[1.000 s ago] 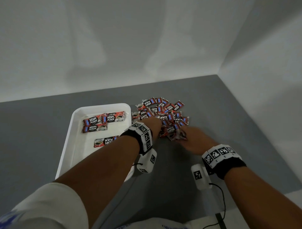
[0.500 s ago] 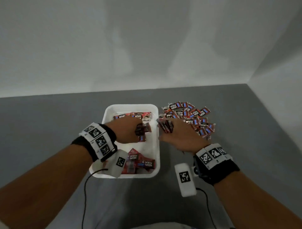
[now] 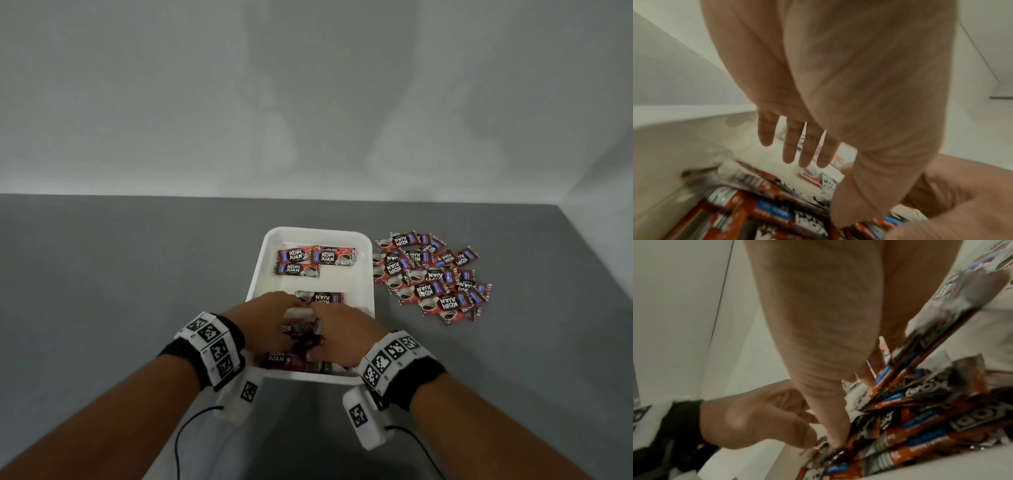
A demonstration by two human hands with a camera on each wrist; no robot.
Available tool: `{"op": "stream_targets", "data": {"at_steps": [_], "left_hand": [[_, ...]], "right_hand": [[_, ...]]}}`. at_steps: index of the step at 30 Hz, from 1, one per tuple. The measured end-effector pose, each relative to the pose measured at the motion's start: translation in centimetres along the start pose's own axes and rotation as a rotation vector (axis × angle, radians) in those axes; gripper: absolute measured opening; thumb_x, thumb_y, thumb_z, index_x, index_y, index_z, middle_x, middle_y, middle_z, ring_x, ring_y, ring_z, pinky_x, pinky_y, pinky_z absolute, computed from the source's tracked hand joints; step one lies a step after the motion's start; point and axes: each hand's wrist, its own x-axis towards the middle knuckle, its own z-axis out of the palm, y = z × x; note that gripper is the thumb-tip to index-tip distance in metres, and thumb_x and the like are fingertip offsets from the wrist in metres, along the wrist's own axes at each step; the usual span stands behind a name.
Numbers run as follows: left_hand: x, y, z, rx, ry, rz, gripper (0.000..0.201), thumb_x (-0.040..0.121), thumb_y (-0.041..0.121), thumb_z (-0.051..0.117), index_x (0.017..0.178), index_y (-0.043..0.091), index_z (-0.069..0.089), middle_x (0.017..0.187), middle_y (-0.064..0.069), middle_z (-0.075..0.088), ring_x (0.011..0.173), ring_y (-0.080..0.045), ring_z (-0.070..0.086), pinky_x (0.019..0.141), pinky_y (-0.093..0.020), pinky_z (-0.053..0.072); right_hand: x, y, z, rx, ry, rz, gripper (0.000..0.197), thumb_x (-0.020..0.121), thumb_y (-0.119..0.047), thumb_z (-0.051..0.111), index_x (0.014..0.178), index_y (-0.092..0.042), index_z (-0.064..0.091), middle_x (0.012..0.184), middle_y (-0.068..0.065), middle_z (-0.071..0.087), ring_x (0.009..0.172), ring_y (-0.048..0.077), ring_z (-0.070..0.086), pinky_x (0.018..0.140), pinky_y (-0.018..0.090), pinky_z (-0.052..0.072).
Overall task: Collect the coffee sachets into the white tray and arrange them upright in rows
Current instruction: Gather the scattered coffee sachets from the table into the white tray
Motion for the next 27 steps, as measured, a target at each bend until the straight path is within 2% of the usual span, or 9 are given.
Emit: {"op": "stream_targets", "data": {"at_steps": [3,6,10,13,15,18,21,24,27], "left_hand": [[-0.8,0.2,-0.1,0.020,-0.037,0.022,0.062,0.080,0.037,0.073,0.138,0.028,0.053,0.134,0.008,0.057,0.125,-0.015,0.055,0.107,-0.036,0.046],[-1.0,0.4,0.6,0.137,-0.067,0.010,0.046,0.085,0.036,0.067,0.129,0.024,0.059,0.128,0.003,0.060,0.119,-0.019,0.057,0.103,-0.040,0.049],[-0.8,0.4,1.1,0.155,-0.017,0.003,0.035,0.089,0.035,0.063,0.123,0.025,0.062,0.123,0.004,0.061,0.115,-0.017,0.057,0.101,-0.039,0.050],[-0.4,0.7,1.0,0.154,0.042,0.000,0.035,0.088,0.036,0.066,0.122,0.025,0.061,0.125,0.006,0.058,0.117,-0.015,0.054,0.102,-0.035,0.048],[-0.3,1.5,0.6,0.088,0.118,0.002,0.036,0.086,0.035,0.069,0.120,0.027,0.060,0.125,0.007,0.058,0.118,-0.015,0.052,0.102,-0.034,0.046],[0.6,3.3,0.2,-0.010,0.257,0.067,0.027,0.085,0.033,0.069,0.110,0.026,0.063,0.116,0.009,0.064,0.110,-0.015,0.058,0.098,-0.036,0.049],[2.2,6.5,-0.1,-0.057,0.305,0.116,0.024,0.087,0.028,0.067,0.110,0.022,0.066,0.110,0.005,0.066,0.102,-0.017,0.062,0.092,-0.035,0.052],[4.6,10.4,0.1,-0.067,0.321,0.155,0.025,0.088,0.022,0.062,0.113,0.019,0.066,0.111,0.003,0.065,0.102,-0.018,0.061,0.092,-0.036,0.052],[7.8,14.8,0.4,-0.031,0.307,0.192,0.010,0.088,0.015,0.056,0.096,0.013,0.062,0.099,-0.005,0.066,0.096,-0.029,0.064,0.079,-0.035,0.051]], "right_hand": [[-0.6,0.3,-0.4,-0.087,0.065,0.011,0.049,0.088,-0.039,0.069,0.131,-0.019,0.053,0.126,0.003,0.058,0.119,0.024,0.053,0.102,0.043,0.045],[-1.5,0.2,0.0,-0.238,0.064,0.018,0.035,0.092,-0.020,0.062,0.127,-0.019,0.057,0.131,0.005,0.053,0.112,0.030,0.056,0.096,0.043,0.045],[-2.2,0.1,0.5,-0.246,0.055,-0.024,0.047,0.088,-0.008,0.062,0.133,-0.020,0.058,0.140,0.006,0.047,0.113,0.033,0.054,0.095,0.045,0.046],[-2.1,0.5,0.4,-0.203,0.094,0.000,0.038,0.087,-0.004,0.059,0.124,-0.012,0.062,0.124,0.010,0.060,0.108,0.033,0.057,0.090,0.043,0.048],[-2.3,0.8,0.1,-0.177,0.116,0.017,0.031,0.089,-0.006,0.057,0.118,-0.010,0.066,0.114,0.014,0.062,0.103,0.033,0.060,0.084,0.040,0.053],[-2.8,2.0,-1.5,-0.096,0.252,-0.007,0.025,0.092,-0.014,0.060,0.114,-0.014,0.073,0.110,0.009,0.064,0.101,0.027,0.059,0.081,0.036,0.052],[-3.5,5.3,-3.9,0.012,0.415,0.108,0.016,0.092,-0.014,0.060,0.102,-0.014,0.073,0.105,0.002,0.066,0.102,0.021,0.057,0.092,0.038,0.051],[-4.5,10.6,-5.2,-0.017,0.488,0.253,0.016,0.089,-0.008,0.060,0.096,-0.011,0.075,0.097,0.005,0.070,0.099,0.024,0.060,0.089,0.034,0.050],[-6.0,15.1,-6.1,-0.103,0.451,0.416,0.014,0.088,-0.015,0.064,0.099,-0.015,0.074,0.102,0.006,0.068,0.107,0.028,0.058,0.089,0.036,0.047]]}}
